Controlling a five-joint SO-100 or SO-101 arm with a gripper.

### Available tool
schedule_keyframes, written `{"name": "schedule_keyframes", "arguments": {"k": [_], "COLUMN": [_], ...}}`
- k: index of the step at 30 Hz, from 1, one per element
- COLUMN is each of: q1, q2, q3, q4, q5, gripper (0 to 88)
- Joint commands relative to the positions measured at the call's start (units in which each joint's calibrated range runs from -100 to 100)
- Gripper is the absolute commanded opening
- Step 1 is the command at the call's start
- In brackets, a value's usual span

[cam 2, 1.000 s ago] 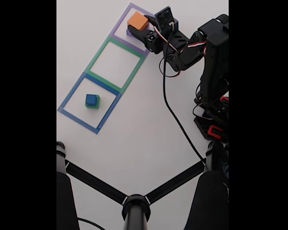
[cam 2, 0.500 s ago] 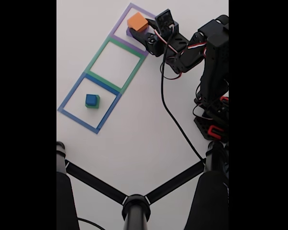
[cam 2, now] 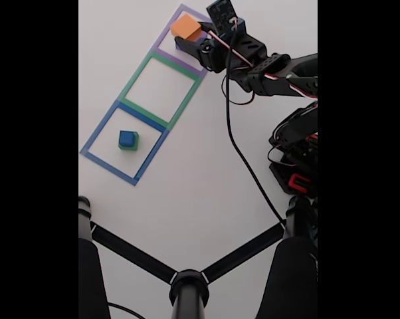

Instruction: Tower of hanoi

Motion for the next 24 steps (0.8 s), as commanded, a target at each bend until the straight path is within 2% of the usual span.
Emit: {"name": "schedule_keyframes", "arguments": {"k": [1,8,13,18,24], "q1": [-0.3,-1.8,-3.3,-5.1,-7.6], "q2": [-13.0,-17.4,-16.6,-16.4,-17.6], "q3": [-9.3,-36.0,-55.5,-67.6,-71.5], "q4": [26.5,67.4,90.4,104.8,110.8], "q5": [0.0,0.0,0.0,0.0,0.0], "gripper": [13.2,11.4,10.3,10.2,10.1]}}
